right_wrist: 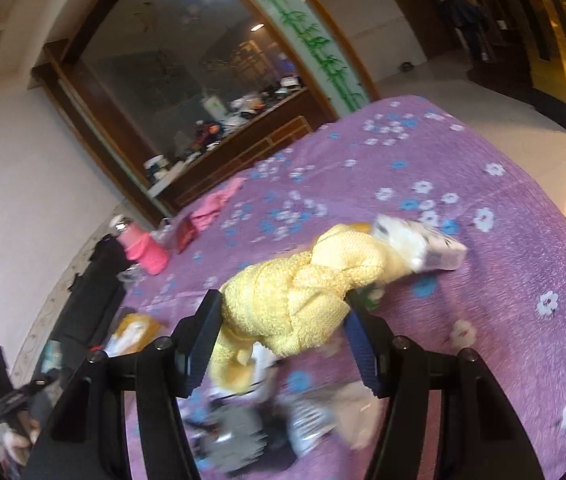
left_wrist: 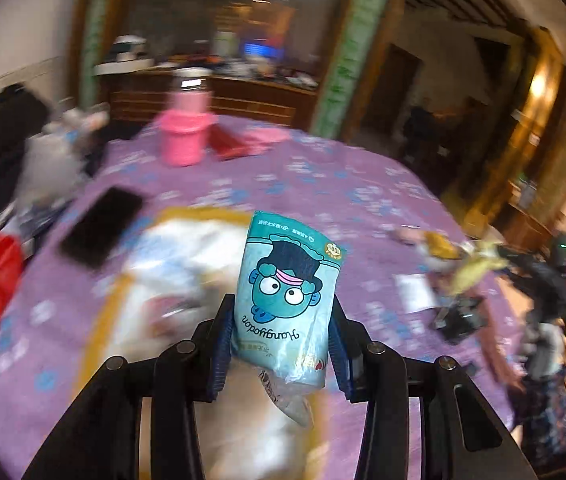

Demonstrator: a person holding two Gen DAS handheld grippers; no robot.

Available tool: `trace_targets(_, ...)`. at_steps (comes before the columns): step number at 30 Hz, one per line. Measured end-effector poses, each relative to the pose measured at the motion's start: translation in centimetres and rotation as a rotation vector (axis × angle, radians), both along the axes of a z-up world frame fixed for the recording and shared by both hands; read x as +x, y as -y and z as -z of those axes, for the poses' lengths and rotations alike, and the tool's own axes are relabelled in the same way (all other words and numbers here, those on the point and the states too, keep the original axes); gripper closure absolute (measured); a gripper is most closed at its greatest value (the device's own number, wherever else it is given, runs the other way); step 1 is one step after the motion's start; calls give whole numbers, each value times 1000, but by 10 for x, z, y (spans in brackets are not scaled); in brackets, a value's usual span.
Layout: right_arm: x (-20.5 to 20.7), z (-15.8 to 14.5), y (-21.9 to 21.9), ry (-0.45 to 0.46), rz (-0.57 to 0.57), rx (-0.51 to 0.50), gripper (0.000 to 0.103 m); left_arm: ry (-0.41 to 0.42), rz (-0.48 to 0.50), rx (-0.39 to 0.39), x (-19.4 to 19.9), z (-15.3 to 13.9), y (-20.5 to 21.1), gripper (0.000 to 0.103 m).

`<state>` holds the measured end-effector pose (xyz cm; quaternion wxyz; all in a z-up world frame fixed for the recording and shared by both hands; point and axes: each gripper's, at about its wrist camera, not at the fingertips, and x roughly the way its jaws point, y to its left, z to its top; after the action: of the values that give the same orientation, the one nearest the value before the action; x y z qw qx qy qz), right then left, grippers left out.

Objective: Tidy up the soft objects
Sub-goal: 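Carry the teal pouch into the box with the left tool while the right tool carries the yellow towel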

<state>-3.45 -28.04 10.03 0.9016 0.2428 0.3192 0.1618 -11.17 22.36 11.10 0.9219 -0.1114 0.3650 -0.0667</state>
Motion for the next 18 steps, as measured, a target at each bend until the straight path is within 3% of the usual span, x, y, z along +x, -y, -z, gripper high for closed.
trace_targets(4, -21, -36, -35, 40, -90, -35, 43, -49, -100, -4, -17, 23, -40, 58)
trace_targets(8, -32, -57, -85, 55, -193, -84, 43, -93, -128, -15, -16, 45, -52, 54)
trace_targets(11, -36, -59, -128, 45, -273, -113, 43, -125, -130, 55, -12, 57, -45, 42)
trace_targets(13, -37, -56, -159, 27, -337, -121, 43, -151, -130, 96, -11, 66, -41, 40)
trace_targets(18, -45, -46, -238, -6, -502, -170, 43, -121, -132, 35, -25, 61, -55, 32)
